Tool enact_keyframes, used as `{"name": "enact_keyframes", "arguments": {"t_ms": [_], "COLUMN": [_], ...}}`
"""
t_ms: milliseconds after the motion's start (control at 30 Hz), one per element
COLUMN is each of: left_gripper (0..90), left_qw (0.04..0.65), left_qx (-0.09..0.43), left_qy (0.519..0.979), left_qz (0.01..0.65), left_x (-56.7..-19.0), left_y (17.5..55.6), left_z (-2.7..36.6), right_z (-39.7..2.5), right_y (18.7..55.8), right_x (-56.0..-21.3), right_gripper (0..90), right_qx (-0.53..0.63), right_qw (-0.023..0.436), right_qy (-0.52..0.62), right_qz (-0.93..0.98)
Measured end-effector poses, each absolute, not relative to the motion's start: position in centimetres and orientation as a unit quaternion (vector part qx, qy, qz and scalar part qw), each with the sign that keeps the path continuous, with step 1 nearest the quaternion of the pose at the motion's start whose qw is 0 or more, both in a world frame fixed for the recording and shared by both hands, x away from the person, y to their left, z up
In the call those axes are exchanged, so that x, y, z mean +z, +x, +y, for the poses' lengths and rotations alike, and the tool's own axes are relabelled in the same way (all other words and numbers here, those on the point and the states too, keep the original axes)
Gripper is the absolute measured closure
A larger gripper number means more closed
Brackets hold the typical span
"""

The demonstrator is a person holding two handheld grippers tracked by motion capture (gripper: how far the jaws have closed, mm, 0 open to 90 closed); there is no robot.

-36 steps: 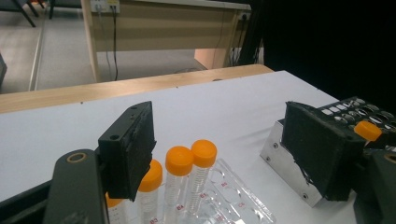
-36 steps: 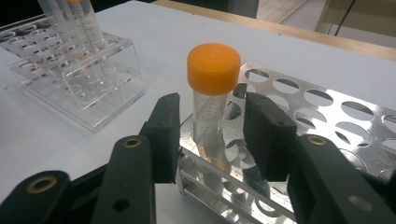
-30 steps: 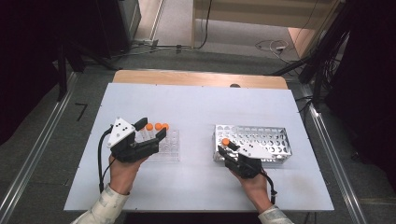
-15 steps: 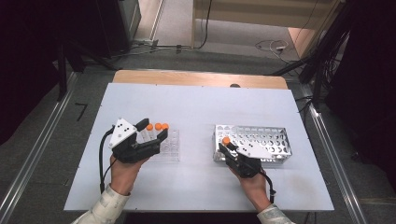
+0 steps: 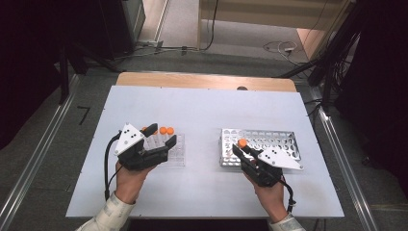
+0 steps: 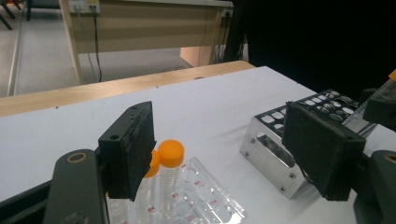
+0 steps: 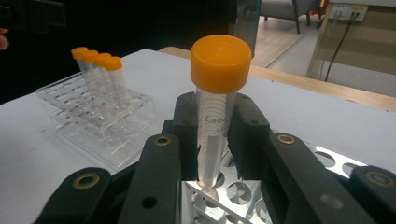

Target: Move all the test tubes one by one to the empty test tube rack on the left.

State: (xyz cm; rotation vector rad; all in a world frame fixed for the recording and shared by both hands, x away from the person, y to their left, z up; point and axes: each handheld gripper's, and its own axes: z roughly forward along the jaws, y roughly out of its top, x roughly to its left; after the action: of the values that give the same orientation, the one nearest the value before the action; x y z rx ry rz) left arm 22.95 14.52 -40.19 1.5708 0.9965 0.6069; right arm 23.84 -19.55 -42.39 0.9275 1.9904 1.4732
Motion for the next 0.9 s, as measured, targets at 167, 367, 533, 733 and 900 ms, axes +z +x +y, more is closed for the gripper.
{"name": "enact_keyframes", "arguments": {"t_ms": [167, 367, 533, 733, 900], "left_gripper": [25.2, 25.4, 28.6, 38.8, 46.6], "left_qw": [0.565, 0.572, 0.577, 0.569, 0.564], "left_qx": [0.244, 0.217, 0.194, 0.166, 0.162], "left_qy": [0.678, 0.702, 0.72, 0.748, 0.753], "left_qz": [0.401, 0.365, 0.333, 0.3, 0.298], "left_x": [-40.0, -40.1, -40.5, -41.5, -42.2], "left_y": [22.3, 21.3, 20.4, 19.9, 19.9], "left_z": [13.4, 11.2, 9.2, 7.4, 6.9], "right_z": [-18.8, -17.0, -15.5, -14.4, -13.5], "right_y": [22.7, 22.0, 21.9, 21.7, 21.3], "right_x": [-42.3, -43.2, -44.1, -44.5, -44.8], "right_gripper": [72.2, 72.2, 72.2, 72.2, 72.2], "right_qx": [0.542, 0.531, 0.523, 0.518, 0.514], "right_qw": [0.23, 0.207, 0.192, 0.178, 0.168], "right_qy": [0.32, 0.298, 0.287, 0.278, 0.266], "right_qz": [0.742, 0.766, 0.779, 0.789, 0.798]}}
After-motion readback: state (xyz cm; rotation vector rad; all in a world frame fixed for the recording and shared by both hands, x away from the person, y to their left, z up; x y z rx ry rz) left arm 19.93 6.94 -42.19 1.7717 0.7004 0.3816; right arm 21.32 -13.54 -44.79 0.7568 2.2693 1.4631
